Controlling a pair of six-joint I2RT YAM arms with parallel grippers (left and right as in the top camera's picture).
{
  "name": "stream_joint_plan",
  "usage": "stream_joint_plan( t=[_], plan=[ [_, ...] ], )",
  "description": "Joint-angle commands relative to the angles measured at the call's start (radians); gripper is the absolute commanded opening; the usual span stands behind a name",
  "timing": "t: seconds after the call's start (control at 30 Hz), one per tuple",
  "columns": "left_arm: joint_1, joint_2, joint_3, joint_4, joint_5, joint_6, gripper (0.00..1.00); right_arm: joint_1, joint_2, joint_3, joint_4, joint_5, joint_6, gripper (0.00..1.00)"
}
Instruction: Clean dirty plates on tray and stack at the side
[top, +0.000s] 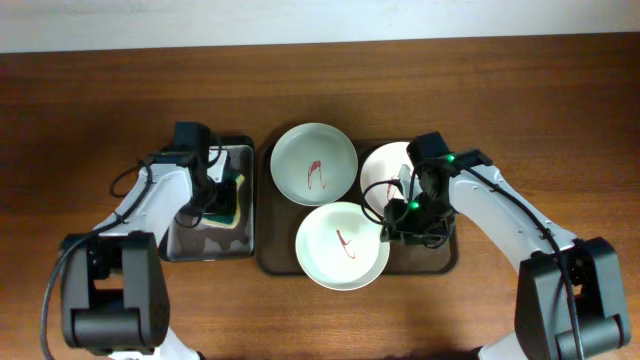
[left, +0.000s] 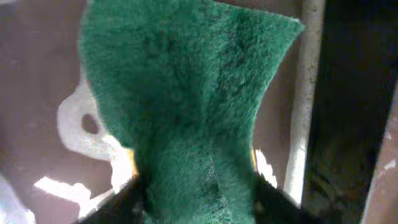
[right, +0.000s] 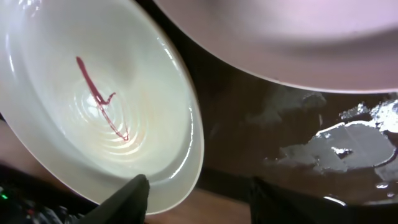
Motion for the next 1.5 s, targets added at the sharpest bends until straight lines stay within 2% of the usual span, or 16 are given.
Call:
stream_joint_plan(
  t=[0.0, 0.07, 0.13, 0.2, 0.27, 0.4, 0.47, 0.53, 0.63, 0.7, 0.8, 1.0, 1.03, 1.17, 1.27, 1.47],
  plan=[
    [0.001, 0.029, 0.016, 0.005, 0.006, 0.006, 0.36, 0.008, -0.010, 0.013, 0.002, 0.018, 0.001, 0.63],
    [0.001, 0.029, 0.016, 0.006, 0.005, 0.006, 0.00, 0.008, -0.010, 0.013, 0.002, 0.026, 0.001, 0.63],
    [0.001, 0.029, 0.020, 0.008, 0.005, 0.006, 0.00, 0.008, -0.009, 0.012, 0.002, 0.041, 0.001, 0.61],
    [0.001, 0.024, 0.042, -0.029, 0.006, 0.006, 0.00, 0.008, -0.008, 0.003, 0.003, 0.040, 0.001, 0.54],
    [0.001, 0.019, 0.051, -0.090, 0.097, 0.005, 0.00, 0.009, -0.008, 0.002, 0.006, 0.040, 0.001, 0.46],
    [0.001, -0.011, 0.052, -0.139, 0.129, 0.005, 0.00, 0.010, -0.008, -0.003, 0.036, 0.039, 0.001, 0.44],
    [0.001, -0.075, 0.053, -0.144, 0.130, 0.005, 0.00, 0.040, -0.008, -0.041, 0.080, 0.040, 0.002, 0.43],
    [0.001, -0.147, 0.053, -0.165, 0.130, 0.005, 0.00, 0.063, -0.008, -0.102, 0.175, 0.061, 0.039, 0.37],
    [0.001, -0.172, 0.053, -0.164, 0.129, 0.005, 0.00, 0.063, -0.008, -0.158, 0.311, 0.080, 0.058, 0.33],
    [0.001, -0.172, 0.053, -0.145, 0.125, 0.005, 0.02, 0.063, -0.008, -0.158, 0.336, 0.076, 0.058, 0.19],
    [0.001, -0.173, 0.053, -0.103, 0.076, -0.033, 0.00, 0.063, -0.008, -0.158, 0.340, 0.077, 0.058, 0.05],
    [0.001, -0.207, 0.068, -0.037, 0.013, -0.035, 0.03, 0.063, -0.008, -0.158, 0.396, 0.077, 0.058, 0.04],
    [0.001, -0.209, 0.079, -0.036, -0.013, -0.036, 0.00, 0.063, -0.008, -0.158, 0.403, 0.077, 0.058, 0.04],
    [0.001, -0.262, 0.098, -0.021, -0.160, -0.089, 0.00, 0.063, -0.008, -0.158, 0.404, 0.077, 0.058, 0.04],
    [-0.006, -0.333, 0.098, 0.018, -0.212, -0.089, 0.00, 0.063, -0.008, -0.158, 0.404, 0.077, 0.058, 0.04],
    [-0.096, -0.355, 0.098, 0.023, -0.367, -0.089, 0.00, 0.063, -0.008, -0.158, 0.404, 0.077, 0.058, 0.04]
  ],
)
